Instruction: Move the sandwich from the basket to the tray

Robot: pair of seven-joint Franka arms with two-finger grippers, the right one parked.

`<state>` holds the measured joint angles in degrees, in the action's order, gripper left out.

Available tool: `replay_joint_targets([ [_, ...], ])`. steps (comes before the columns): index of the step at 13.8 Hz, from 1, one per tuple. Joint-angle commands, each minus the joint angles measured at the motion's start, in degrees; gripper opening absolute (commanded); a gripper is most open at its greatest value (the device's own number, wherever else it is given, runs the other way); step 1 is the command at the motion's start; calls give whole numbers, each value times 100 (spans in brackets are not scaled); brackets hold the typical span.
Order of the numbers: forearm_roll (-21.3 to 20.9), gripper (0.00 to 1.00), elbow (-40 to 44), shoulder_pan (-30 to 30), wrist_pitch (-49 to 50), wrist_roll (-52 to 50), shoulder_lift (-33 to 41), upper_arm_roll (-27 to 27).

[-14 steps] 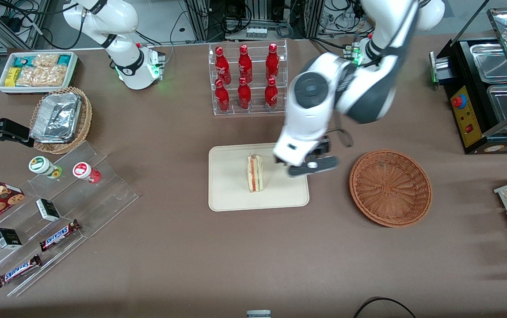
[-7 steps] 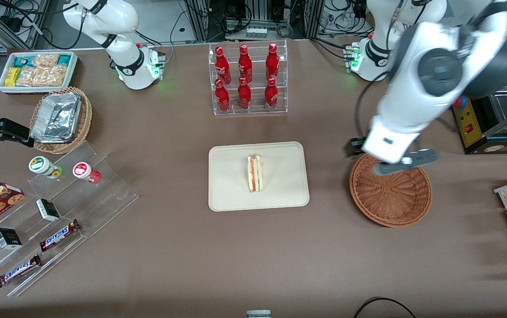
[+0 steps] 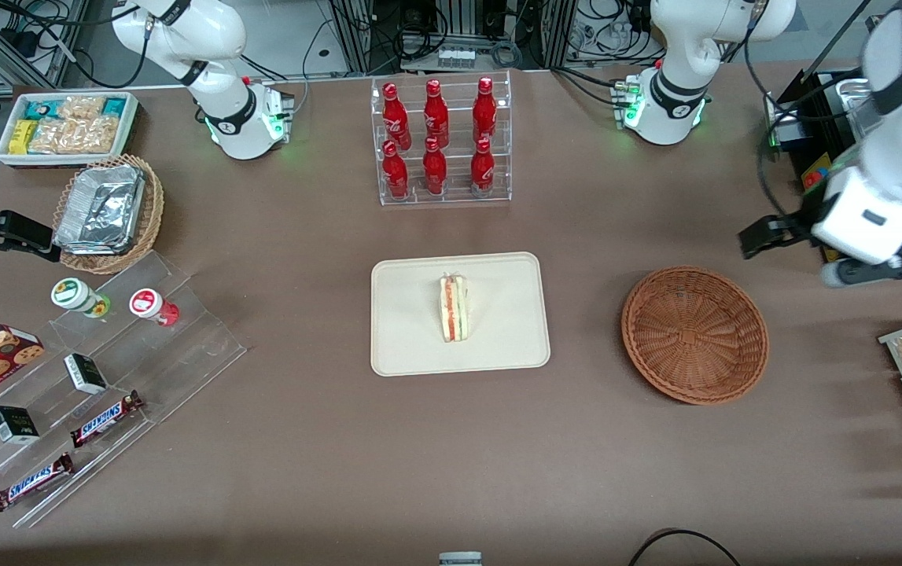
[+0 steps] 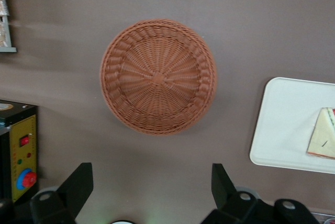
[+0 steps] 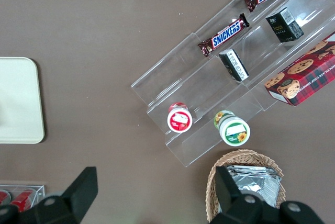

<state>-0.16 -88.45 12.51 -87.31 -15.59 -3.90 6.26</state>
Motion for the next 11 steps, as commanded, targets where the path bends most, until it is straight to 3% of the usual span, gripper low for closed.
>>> replay_joint_targets([
  [1, -28, 100, -417, -213, -23, 388, 424, -63],
  [5, -20, 100, -1059, -363, -234, 486, 987, -81],
  [11, -11, 100, -947, -609, -348, 909, 910, -300],
])
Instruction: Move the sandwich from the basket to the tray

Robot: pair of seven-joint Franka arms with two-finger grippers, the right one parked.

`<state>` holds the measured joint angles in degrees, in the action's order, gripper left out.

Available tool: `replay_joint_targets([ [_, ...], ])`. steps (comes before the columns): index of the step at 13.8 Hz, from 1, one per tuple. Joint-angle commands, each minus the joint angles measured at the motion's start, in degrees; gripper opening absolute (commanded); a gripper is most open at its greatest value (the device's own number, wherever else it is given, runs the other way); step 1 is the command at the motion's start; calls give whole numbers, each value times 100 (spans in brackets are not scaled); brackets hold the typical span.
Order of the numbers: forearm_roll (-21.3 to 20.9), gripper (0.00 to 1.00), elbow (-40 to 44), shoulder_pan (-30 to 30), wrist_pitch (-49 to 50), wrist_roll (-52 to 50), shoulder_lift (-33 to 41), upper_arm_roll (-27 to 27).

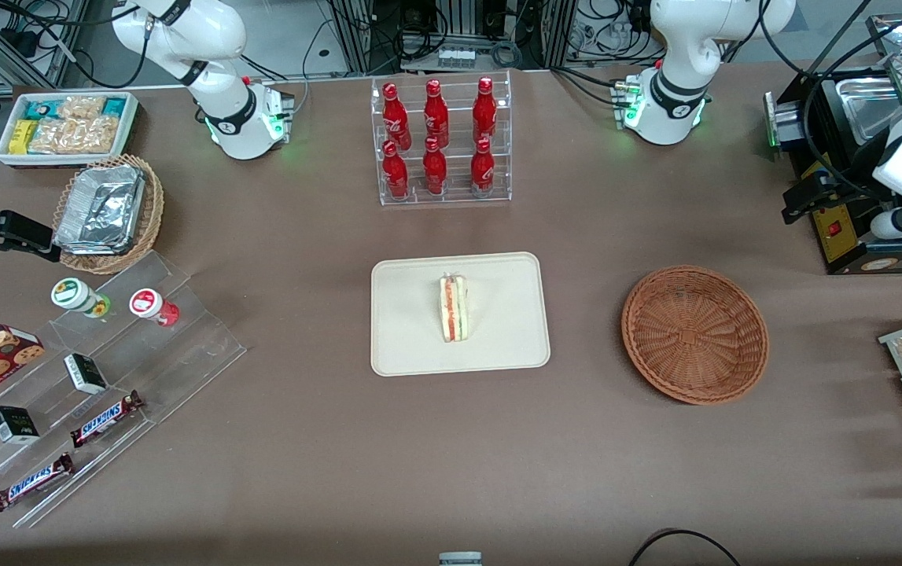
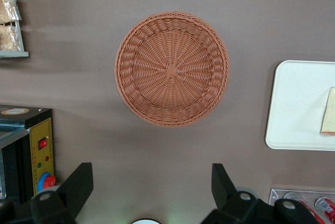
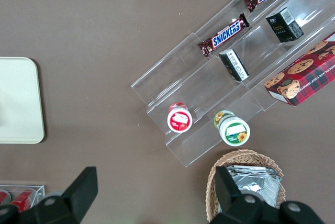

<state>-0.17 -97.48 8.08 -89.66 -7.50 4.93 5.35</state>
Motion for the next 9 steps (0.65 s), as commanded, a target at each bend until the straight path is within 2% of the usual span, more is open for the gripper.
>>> replay_joint_targets([
  [1, 8, 100, 105, -279, -70, 99, -88, -288],
  [4, -79, 100, 405, -307, -52, 99, -326, -490],
  [9, -97, 100, 467, -289, -34, 240, -344, -429],
])
